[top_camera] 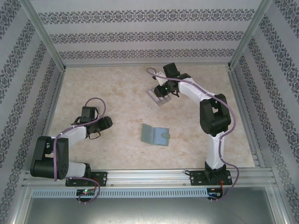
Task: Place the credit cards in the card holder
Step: Pick up the credit card from the storage box.
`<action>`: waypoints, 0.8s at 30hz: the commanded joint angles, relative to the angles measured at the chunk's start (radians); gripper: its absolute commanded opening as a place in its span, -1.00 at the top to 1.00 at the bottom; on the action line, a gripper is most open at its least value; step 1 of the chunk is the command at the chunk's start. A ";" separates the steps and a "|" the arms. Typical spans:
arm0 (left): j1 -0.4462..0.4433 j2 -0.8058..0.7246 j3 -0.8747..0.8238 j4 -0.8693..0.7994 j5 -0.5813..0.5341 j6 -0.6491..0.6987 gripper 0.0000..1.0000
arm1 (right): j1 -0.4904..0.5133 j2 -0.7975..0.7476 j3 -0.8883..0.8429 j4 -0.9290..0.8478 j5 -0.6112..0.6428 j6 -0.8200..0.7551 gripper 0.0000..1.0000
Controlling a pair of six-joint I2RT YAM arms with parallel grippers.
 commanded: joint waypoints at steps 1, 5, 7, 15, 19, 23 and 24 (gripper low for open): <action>-0.010 0.045 0.000 -0.009 0.003 0.027 -0.24 | 0.014 -0.052 0.014 -0.041 -0.073 -0.012 0.19; -0.010 0.046 0.000 -0.009 0.002 0.027 -0.24 | 0.052 -0.051 0.030 -0.057 -0.005 -0.044 0.02; -0.009 0.045 0.000 -0.011 0.003 0.027 -0.24 | 0.077 -0.034 0.046 -0.072 0.061 -0.062 -0.08; -0.010 0.047 0.001 -0.011 0.004 0.027 -0.24 | 0.159 0.018 0.058 -0.077 0.415 -0.135 -0.17; -0.010 0.048 0.001 -0.010 0.005 0.027 -0.24 | 0.171 0.016 0.046 -0.050 0.497 -0.139 -0.18; -0.010 0.048 0.002 -0.011 0.006 0.029 -0.24 | 0.187 0.015 0.033 -0.009 0.641 -0.162 -0.19; -0.010 0.049 0.002 -0.010 0.005 0.029 -0.24 | 0.189 0.016 0.031 -0.002 0.663 -0.164 -0.19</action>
